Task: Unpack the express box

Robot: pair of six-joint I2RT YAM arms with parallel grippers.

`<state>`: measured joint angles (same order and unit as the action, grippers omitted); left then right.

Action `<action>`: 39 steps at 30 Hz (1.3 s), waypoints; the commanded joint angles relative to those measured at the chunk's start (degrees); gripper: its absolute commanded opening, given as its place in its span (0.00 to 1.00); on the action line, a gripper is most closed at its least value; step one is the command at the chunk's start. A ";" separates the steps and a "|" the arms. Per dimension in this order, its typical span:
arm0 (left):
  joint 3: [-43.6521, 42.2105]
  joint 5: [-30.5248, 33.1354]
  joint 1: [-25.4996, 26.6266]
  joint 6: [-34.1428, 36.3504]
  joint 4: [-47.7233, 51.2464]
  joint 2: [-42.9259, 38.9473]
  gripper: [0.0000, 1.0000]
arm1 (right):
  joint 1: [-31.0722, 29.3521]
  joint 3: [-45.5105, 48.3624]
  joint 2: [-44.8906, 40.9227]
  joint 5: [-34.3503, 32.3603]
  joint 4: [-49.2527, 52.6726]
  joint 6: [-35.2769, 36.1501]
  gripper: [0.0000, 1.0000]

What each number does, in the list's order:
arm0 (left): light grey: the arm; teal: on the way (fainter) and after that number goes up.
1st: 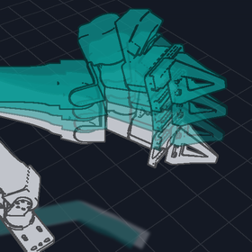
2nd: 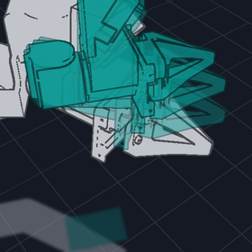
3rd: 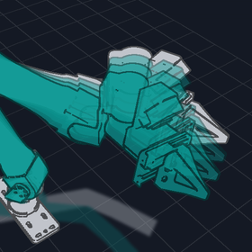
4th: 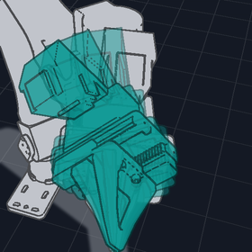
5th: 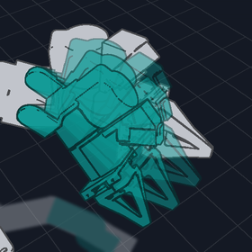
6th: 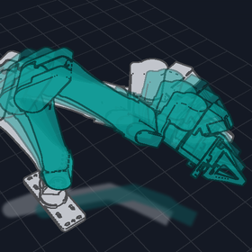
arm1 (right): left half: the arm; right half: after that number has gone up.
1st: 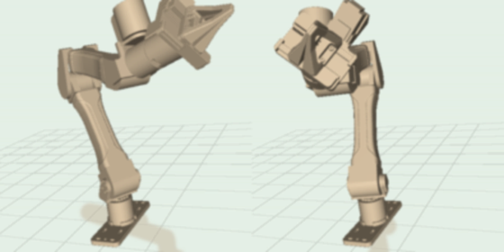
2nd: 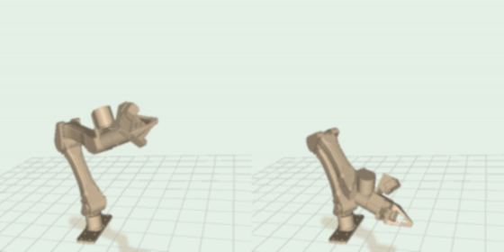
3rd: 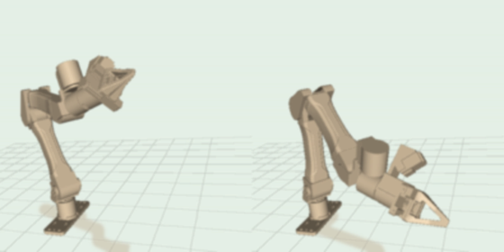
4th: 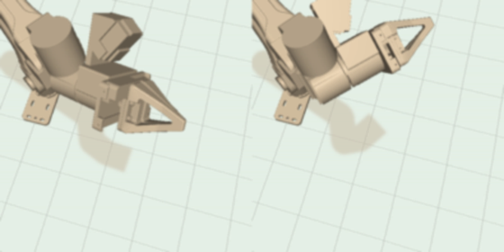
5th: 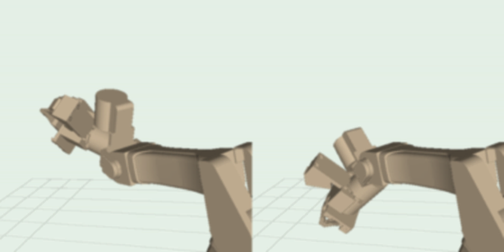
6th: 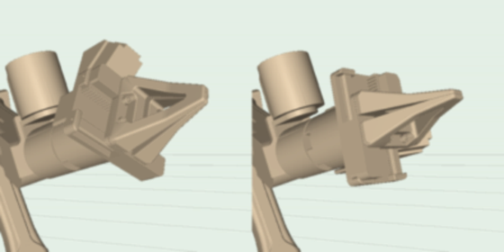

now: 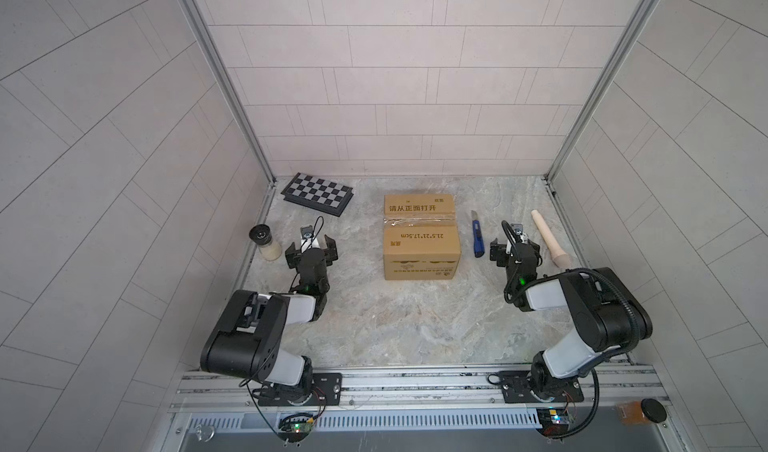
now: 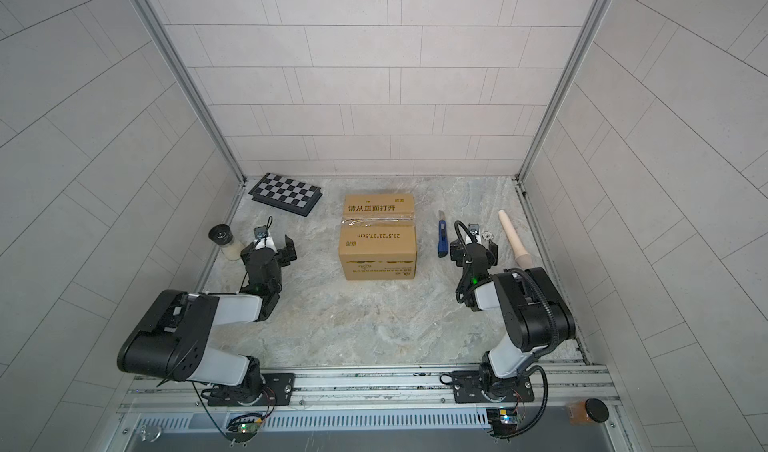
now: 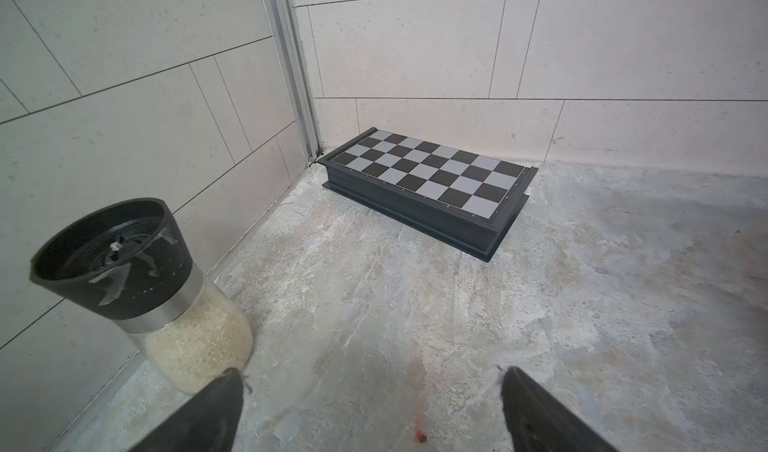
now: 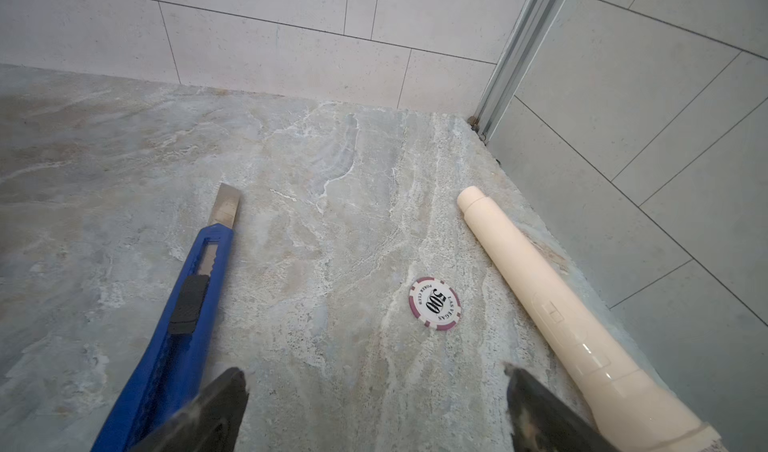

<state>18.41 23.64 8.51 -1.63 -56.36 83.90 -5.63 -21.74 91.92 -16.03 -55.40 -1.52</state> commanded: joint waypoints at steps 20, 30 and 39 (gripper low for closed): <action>0.92 0.31 -0.34 0.35 -0.95 0.54 1.00 | -0.07 0.20 -0.74 0.10 0.20 0.56 1.00; 0.92 0.34 -0.32 0.32 -1.01 0.56 1.00 | -0.07 0.20 -0.78 0.10 0.20 0.63 0.99; 8.44 6.95 0.37 -3.77 25.88 -18.45 1.00 | -0.59 -10.93 -13.69 -5.08 31.31 -3.67 0.99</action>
<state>20.80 25.26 8.75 -2.26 -43.75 74.30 -5.89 -24.93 85.17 -17.61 -41.39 -2.44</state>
